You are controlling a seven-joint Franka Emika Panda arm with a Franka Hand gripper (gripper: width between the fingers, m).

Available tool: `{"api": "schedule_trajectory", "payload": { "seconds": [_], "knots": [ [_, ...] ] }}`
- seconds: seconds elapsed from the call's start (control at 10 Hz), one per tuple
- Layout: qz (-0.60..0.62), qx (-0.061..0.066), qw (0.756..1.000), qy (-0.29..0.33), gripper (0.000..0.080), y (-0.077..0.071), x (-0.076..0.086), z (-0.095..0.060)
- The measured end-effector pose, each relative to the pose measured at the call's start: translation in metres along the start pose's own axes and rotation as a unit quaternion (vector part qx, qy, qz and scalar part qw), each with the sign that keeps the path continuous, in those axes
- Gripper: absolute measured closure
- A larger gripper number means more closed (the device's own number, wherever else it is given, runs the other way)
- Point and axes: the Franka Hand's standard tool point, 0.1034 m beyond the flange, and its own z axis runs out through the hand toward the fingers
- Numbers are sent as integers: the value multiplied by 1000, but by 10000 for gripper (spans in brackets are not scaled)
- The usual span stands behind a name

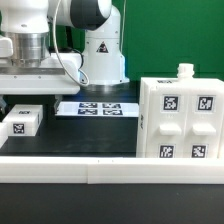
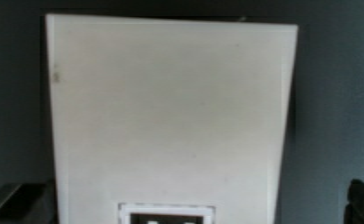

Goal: Assemble cabinet

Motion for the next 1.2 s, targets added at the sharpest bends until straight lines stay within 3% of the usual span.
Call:
{"api": "schedule_trajectory", "payload": {
  "seconds": [0.4,0.5,0.6,0.7,1.1,1.2],
  "knots": [
    [-8,-3,1000,0,2,3,0,5],
    [-8,-3,1000,0,132,2,0,5],
    [-9,-3,1000,0,132,2,0,5],
    [-9,-3,1000,0,239,2,0,5],
    [-9,-3,1000,0,238,2,0,4],
    [-10,0,1000,2,238,-3,2,-5]
  ]
}}
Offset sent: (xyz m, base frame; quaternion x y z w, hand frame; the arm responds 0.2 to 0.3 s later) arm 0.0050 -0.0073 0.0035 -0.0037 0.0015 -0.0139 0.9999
